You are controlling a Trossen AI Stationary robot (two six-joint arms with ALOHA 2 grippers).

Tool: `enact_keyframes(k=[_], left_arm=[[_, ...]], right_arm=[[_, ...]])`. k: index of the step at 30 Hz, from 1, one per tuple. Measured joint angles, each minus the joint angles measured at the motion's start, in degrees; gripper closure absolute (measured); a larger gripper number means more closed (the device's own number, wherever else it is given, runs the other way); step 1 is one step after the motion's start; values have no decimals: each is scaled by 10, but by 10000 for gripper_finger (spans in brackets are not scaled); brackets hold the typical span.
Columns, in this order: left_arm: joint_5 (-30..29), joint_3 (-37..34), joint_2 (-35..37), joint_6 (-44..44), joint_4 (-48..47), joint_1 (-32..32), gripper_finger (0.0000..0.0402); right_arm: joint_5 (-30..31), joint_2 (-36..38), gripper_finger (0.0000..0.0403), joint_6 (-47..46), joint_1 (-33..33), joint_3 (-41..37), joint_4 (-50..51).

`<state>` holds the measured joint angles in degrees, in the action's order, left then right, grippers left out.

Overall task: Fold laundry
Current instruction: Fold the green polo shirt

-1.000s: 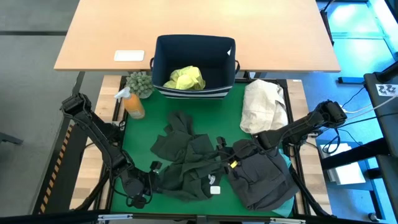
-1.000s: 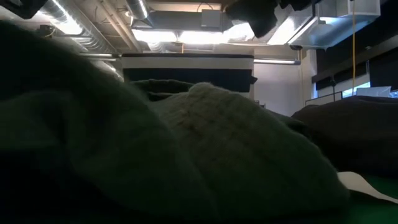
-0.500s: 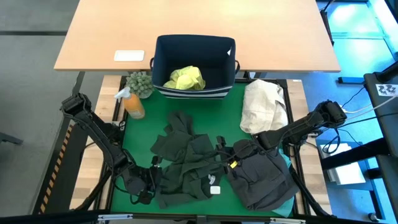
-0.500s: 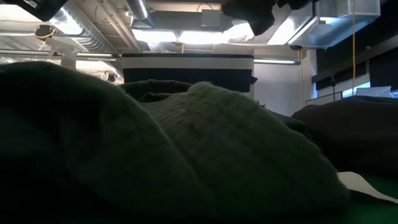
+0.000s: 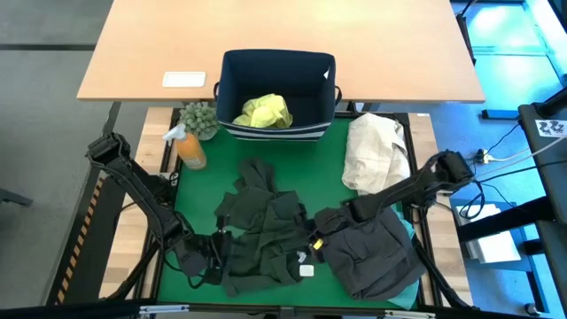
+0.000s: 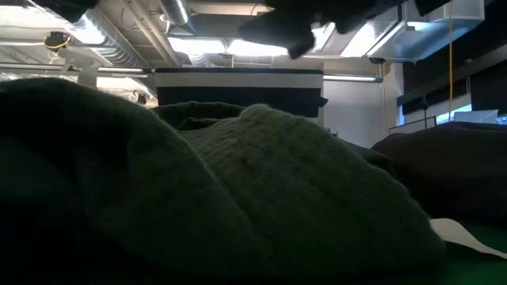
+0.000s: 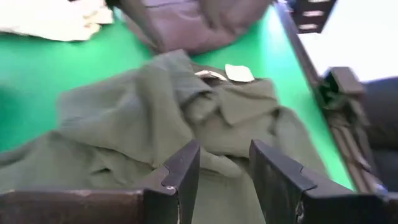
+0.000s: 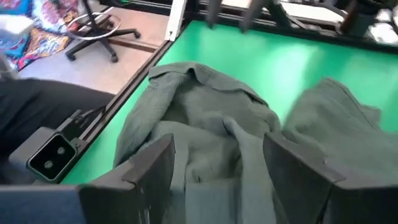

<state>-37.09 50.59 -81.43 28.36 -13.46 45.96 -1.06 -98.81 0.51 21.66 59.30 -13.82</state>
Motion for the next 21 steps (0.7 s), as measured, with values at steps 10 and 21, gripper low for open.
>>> enact_keyframes(k=[10,21], left_arm=[[-91,0,0,27,-13,-10,271],[-110,0,0,-3,-63,-58,271]], right_arm=[[0,-101,160,59,-11,120,104],[19,-142,160,45,-23,154,126]])
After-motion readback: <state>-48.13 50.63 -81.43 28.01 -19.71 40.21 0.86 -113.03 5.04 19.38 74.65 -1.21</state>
